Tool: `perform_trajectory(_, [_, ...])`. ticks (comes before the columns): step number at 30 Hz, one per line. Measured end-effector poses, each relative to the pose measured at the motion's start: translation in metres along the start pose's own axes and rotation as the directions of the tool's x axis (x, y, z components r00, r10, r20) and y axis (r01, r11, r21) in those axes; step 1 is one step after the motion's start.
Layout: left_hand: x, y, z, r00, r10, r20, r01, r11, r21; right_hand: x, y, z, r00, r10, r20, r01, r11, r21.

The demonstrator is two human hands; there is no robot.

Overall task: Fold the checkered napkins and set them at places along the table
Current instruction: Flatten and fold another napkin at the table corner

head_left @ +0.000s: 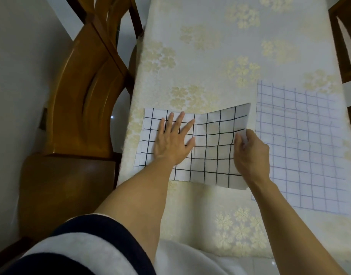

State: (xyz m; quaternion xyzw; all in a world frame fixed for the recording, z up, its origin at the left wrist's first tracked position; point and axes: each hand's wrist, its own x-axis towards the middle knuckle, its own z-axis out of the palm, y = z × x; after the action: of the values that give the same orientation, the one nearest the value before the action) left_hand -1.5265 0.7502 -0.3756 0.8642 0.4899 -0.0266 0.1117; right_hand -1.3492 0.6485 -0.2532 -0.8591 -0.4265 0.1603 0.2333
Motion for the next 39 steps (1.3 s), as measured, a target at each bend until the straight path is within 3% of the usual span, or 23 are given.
perform_trajectory(5, [0.0, 0.002, -0.005, 0.998, -0.016, 0.056, 0.019, 0.999, -0.05, -0.012, -0.054, 0.007, 0.991, -0.124, 0.053, 0.119, 0.99, 0.078])
perform_trajectory(7, [0.001, 0.0, -0.014, 0.999, -0.01, 0.053, 0.022, 0.973, -0.228, -0.013, -0.068, 0.012, 0.987, -0.131, 0.098, 0.123, 0.989, 0.078])
perform_trajectory(9, [0.003, -0.01, -0.036, 0.995, -0.094, -0.044, 0.05, 0.804, -0.592, -0.012, -0.077, 0.018, 0.983, -0.133, 0.128, 0.128, 0.991, 0.049])
perform_trajectory(11, [-0.006, -0.028, -0.062, 0.949, -0.262, -0.174, 0.049, 0.67, -0.741, -0.012, -0.087, 0.029, 0.978, -0.144, 0.148, 0.144, 0.989, 0.013])
perform_trajectory(12, [-0.011, -0.037, -0.075, 0.933, -0.321, -0.164, 0.075, 0.617, -0.784, -0.012, -0.092, 0.035, 0.977, -0.142, 0.159, 0.145, 0.989, -0.003])
perform_trajectory(14, [-0.019, -0.052, -0.099, 0.942, -0.335, 0.026, 0.182, 0.443, -0.878, -0.013, -0.105, 0.05, 0.978, -0.108, 0.179, 0.118, 0.992, -0.051])
perform_trajectory(16, [-0.027, -0.06, -0.115, 0.946, -0.258, 0.194, 0.27, 0.299, -0.915, -0.016, -0.118, 0.063, 0.973, -0.059, 0.221, 0.088, 0.988, -0.125])
perform_trajectory(19, [-0.033, -0.064, -0.126, 0.922, -0.155, 0.354, 0.376, 0.153, -0.914, -0.021, -0.132, 0.086, 0.943, -0.062, 0.326, 0.122, 0.978, -0.167])
perform_trajectory(21, [-0.031, -0.067, -0.12, 0.905, -0.164, 0.392, 0.413, 0.122, -0.903, -0.027, -0.134, 0.097, 0.892, -0.107, 0.438, 0.167, 0.981, -0.102])
perform_trajectory(23, [-0.028, -0.072, -0.102, 0.889, -0.26, 0.378, 0.431, 0.192, -0.881, -0.033, -0.127, 0.1, 0.858, -0.127, 0.498, 0.168, 0.985, -0.04])
perform_trajectory(27, [-0.025, -0.077, -0.064, 0.846, -0.45, 0.287, 0.452, 0.319, -0.833, -0.041, -0.086, 0.094, 0.902, -0.201, 0.382, 0.26, 0.959, -0.111])
perform_trajectory(33, [-0.02, -0.073, -0.051, 0.839, -0.509, 0.191, 0.45, 0.453, -0.769, -0.042, -0.03, 0.109, 0.854, -0.154, 0.497, 0.32, 0.909, -0.268])
perform_trajectory(35, [-0.025, -0.073, -0.051, 0.845, -0.533, 0.045, 0.392, 0.56, -0.73, -0.046, -0.023, 0.113, 0.854, -0.16, 0.494, 0.331, 0.901, -0.28])
perform_trajectory(37, [-0.029, -0.067, -0.054, 0.874, -0.454, -0.175, 0.315, 0.802, -0.508, -0.049, -0.02, 0.116, 0.861, -0.159, 0.484, 0.328, 0.9, -0.287])
perform_trajectory(39, [-0.024, -0.051, -0.059, 0.947, -0.196, -0.253, 0.093, 0.925, -0.369, -0.05, -0.019, 0.118, 0.866, -0.149, 0.477, 0.315, 0.904, -0.289])
